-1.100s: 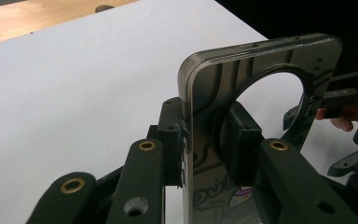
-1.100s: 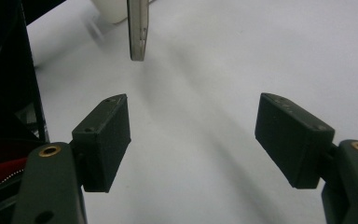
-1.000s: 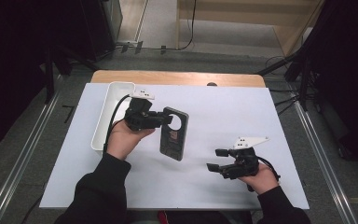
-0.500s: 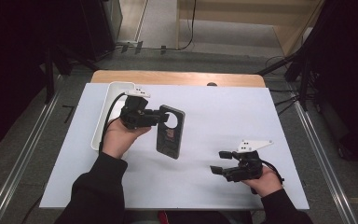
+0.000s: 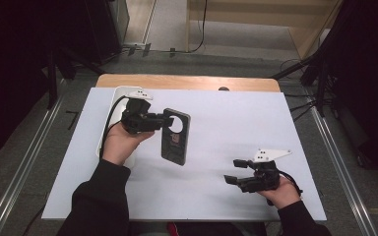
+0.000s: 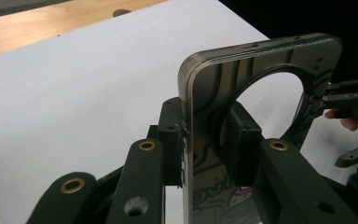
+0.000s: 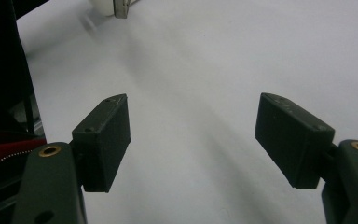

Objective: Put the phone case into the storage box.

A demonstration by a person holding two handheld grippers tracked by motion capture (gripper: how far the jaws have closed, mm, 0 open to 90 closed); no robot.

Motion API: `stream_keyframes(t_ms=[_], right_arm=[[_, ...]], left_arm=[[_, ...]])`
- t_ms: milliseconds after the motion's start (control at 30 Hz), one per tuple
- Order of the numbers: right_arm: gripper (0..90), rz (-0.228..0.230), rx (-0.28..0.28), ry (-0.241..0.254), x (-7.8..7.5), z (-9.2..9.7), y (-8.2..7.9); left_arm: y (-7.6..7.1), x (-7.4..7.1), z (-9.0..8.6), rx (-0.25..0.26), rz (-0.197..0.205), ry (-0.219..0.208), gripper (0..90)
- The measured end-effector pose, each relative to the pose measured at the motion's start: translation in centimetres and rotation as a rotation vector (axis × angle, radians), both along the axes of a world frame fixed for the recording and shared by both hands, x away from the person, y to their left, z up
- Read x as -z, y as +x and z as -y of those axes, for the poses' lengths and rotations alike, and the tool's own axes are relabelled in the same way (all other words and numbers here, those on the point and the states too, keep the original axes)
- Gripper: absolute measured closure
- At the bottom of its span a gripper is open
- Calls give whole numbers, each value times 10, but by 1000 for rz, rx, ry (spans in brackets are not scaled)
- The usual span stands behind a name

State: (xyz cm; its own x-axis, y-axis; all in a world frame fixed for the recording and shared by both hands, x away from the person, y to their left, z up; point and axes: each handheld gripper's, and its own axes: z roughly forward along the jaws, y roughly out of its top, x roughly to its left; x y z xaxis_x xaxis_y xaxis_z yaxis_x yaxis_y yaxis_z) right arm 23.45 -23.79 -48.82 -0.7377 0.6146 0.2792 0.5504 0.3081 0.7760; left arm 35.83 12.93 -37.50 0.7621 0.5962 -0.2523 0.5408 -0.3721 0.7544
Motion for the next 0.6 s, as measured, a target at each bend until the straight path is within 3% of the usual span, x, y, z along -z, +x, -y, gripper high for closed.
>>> stream_keyframes(t_ms=[600], right_arm=[[254,-9,-2,-4,1,1,-1]], left_arm=[[3,-8,-18,-30,3,-20,707]])
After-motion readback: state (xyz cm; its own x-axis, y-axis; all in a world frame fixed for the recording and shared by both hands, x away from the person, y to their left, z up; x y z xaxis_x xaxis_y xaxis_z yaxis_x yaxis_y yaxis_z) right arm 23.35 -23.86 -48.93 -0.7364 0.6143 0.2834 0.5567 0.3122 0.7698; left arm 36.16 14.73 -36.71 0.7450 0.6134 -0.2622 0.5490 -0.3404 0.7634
